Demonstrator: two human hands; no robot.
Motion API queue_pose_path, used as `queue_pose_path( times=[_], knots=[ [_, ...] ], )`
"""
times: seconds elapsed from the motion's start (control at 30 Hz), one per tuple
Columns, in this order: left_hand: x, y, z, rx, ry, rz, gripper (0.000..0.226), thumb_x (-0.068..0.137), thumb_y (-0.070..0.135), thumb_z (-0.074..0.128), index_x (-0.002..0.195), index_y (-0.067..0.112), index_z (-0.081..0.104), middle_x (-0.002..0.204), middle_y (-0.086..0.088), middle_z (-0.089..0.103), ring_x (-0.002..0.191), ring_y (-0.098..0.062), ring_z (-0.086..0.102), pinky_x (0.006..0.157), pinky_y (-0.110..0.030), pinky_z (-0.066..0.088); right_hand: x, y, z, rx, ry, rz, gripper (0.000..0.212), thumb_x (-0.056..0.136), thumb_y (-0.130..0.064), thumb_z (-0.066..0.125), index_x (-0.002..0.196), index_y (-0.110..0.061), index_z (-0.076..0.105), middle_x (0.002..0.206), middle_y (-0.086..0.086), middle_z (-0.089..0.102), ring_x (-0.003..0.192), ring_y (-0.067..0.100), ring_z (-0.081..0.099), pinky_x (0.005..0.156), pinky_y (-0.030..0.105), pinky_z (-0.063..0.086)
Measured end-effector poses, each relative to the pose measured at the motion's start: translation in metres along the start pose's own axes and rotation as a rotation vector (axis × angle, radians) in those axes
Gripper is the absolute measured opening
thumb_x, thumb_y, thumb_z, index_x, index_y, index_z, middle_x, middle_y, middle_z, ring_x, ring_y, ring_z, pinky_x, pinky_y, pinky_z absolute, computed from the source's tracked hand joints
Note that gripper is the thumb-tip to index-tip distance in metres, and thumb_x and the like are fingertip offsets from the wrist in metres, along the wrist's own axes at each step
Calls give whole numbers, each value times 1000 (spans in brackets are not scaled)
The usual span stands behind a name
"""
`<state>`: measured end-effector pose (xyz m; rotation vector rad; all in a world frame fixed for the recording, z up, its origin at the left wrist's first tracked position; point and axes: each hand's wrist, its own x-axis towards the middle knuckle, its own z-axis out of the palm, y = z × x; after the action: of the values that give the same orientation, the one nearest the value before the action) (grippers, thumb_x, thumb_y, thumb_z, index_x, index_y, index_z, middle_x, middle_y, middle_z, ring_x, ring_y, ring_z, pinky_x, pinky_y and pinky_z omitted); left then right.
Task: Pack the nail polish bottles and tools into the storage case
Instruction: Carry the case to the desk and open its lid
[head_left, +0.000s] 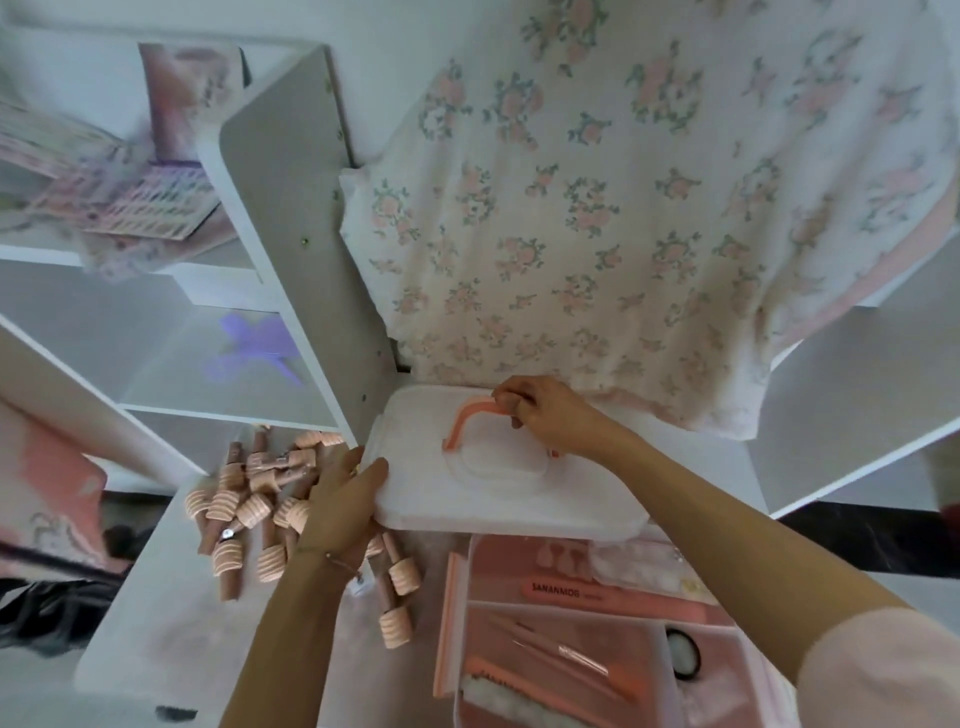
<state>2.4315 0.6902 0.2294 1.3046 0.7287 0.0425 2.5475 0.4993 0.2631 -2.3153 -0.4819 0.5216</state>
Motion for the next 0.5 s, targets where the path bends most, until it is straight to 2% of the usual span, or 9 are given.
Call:
queue_pose_path(
  times=[0.07,0.13,0.2,0.27,0.33,0.4,0.5],
  knots=[
    [7,-6,-1,-29,23,-17,29,94,-1,41,122,-5,49,115,-21,56,93,-30,55,83,-39,47,3,0,10,-32,-23,-9,29,97,-18,37,115,-15,59,94,5,65,78,15,60,64,14,45],
    [14,-9,6,-66,39,-8,28,95,0,40,122,-2,48,108,-18,57,87,-27,56,76,-35,51,5,2,15,-68,2,-19,29,97,-17,38,117,-13,59,105,9,65,93,20,59,77,24,41],
    [24,-9,16,-137,60,4,26,94,-2,39,118,3,49,99,-12,59,83,-24,57,74,-32,50,6,5,16,-84,40,-28,29,97,-15,40,117,-11,60,113,8,63,100,19,55,82,23,39],
    [36,-13,26,-174,110,9,26,93,-4,41,117,0,49,99,-9,60,86,-25,57,78,-35,48,6,12,17,-139,65,-37,30,95,-11,41,118,-11,60,118,7,62,107,22,54,89,26,40],
    [46,-20,32,-156,162,5,25,93,-3,44,117,-4,49,101,-12,58,92,-27,54,80,-35,47,3,20,22,-183,83,-27,31,95,-9,41,120,-13,60,119,8,61,111,24,52,92,28,39],
    [54,-29,37,-132,178,-39,25,93,-2,44,116,-8,50,99,-16,60,89,-30,56,79,-35,48,2,28,27,-259,91,-17,32,95,-12,41,123,-16,58,120,7,60,115,24,47,92,28,36],
    [59,-36,41,-10,251,-98,30,90,2,46,116,-11,53,118,-29,57,110,-42,54,96,-47,45,0,39,37,-411,-9,-28,34,96,-17,41,126,-18,56,123,7,54,118,24,41,96,34,36]
  ],
)
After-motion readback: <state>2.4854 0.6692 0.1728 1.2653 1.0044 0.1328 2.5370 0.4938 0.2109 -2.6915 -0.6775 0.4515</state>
